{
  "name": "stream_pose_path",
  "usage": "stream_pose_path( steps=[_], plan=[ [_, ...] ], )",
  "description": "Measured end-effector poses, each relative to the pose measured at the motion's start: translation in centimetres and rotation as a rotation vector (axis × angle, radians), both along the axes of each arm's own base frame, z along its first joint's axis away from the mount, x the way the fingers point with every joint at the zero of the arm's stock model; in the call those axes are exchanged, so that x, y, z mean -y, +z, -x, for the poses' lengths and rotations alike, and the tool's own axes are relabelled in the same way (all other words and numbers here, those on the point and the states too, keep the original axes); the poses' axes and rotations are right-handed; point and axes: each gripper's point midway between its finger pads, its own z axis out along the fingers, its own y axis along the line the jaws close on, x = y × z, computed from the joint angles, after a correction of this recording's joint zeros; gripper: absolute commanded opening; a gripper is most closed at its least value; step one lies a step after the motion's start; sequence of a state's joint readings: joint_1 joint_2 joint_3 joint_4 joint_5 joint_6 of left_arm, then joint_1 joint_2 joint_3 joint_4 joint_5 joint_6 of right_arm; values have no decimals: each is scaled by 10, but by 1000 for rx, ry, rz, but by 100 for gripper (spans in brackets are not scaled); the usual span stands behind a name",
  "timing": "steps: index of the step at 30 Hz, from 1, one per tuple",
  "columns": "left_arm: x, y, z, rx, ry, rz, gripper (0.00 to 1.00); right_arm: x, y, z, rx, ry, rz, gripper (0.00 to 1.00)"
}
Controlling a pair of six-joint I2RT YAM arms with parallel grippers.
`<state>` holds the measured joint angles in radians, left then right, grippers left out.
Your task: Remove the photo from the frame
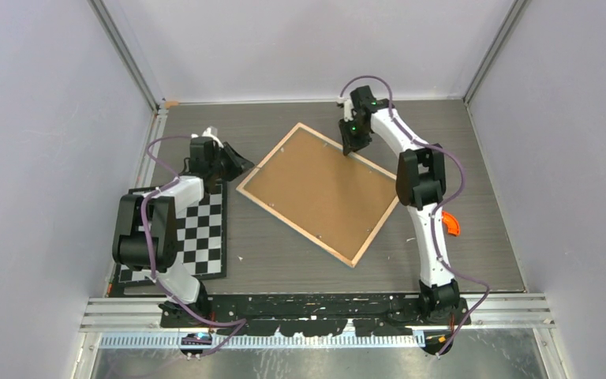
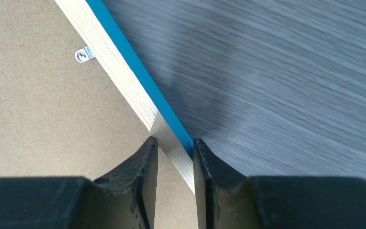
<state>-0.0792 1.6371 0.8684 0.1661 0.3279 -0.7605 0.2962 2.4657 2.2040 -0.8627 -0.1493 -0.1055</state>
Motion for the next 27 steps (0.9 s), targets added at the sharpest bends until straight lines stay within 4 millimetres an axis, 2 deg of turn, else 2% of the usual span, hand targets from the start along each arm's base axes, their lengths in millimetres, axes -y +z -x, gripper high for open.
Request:
stream_pose_path(
  steps=[3, 6, 11, 14, 17, 20, 22, 25, 27],
  plan=[
    [1, 10, -13, 32, -8, -7, 0, 23, -1, -2, -24, -111, -25, 0],
    [2, 14, -23, 46, -13, -8, 0, 33, -1, 10, -72, -184, -63, 1],
    [10, 18, -40, 62, -27, -6, 0, 28, -3, 46, -191, -250, -143, 1],
    [24, 18, -51, 73, -53, -4, 0, 15, -4, 67, -270, -266, -203, 18],
    [43, 16, -59, 77, -88, 1, 0, 4, -4, 81, -330, -274, -257, 25],
    [56, 8, -65, 65, -109, 5, 0, -3, -3, 98, -394, -279, -300, 49],
    [60, 1, -67, 55, -114, 4, 0, -5, -3, 108, -443, -289, -311, 58],
    [59, -7, -72, 40, -110, 3, 0, -5, 2, 110, -458, -296, -314, 64],
    [59, -10, -74, 35, -111, 5, 0, -7, 11, 97, -424, -290, -323, 66]
  ],
)
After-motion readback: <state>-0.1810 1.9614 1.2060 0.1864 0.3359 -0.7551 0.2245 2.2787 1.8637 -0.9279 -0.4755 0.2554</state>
